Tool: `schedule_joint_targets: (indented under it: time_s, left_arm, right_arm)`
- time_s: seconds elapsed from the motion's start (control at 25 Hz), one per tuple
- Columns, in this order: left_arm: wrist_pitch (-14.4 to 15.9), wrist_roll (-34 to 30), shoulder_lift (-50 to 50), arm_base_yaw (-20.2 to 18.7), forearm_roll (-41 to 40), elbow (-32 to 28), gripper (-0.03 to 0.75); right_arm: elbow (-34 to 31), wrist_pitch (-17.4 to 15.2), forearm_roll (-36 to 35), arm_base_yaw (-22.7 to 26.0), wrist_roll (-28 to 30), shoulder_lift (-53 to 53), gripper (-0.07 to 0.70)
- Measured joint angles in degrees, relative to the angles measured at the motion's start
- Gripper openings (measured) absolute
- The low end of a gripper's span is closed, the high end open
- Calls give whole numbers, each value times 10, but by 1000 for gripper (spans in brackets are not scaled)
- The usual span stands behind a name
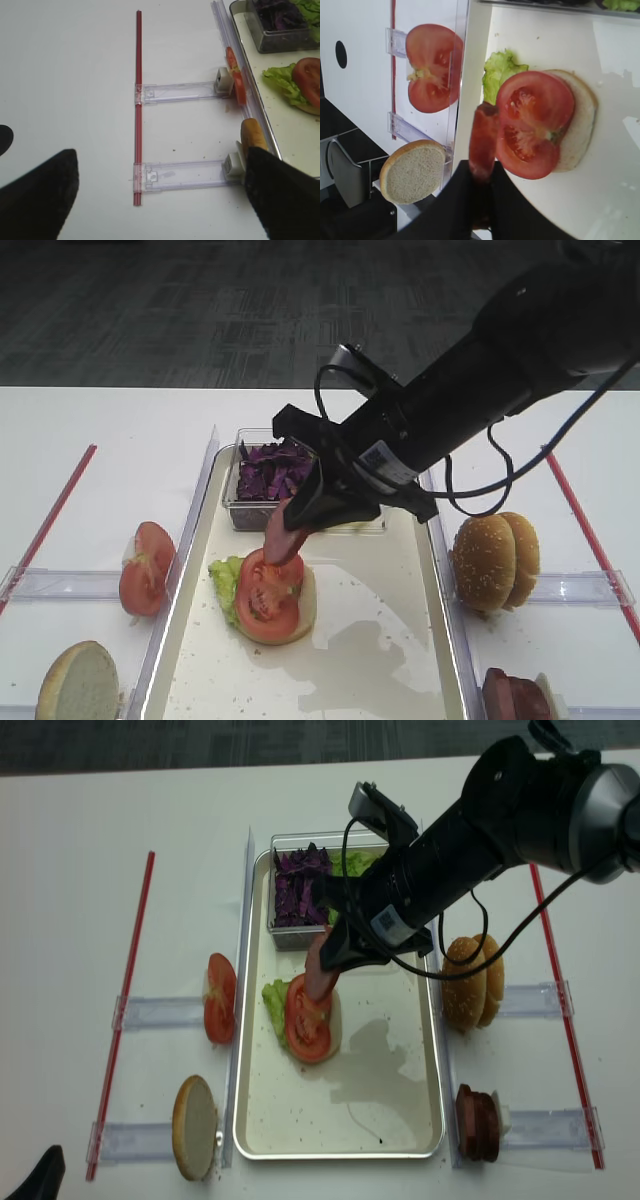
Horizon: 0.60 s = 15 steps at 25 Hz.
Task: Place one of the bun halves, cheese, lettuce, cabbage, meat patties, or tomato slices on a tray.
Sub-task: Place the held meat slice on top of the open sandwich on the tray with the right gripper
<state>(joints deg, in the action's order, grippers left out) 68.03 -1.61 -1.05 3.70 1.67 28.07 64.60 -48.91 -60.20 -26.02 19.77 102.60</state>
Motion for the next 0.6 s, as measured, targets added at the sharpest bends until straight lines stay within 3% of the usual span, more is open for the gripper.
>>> schedule_joint_targets:
  time_s: [0.6]
  left_arm:
    - [0, 0, 0, 0, 0, 0, 618]
  right_arm:
    - [0, 0, -65, -14, 62, 41, 101]
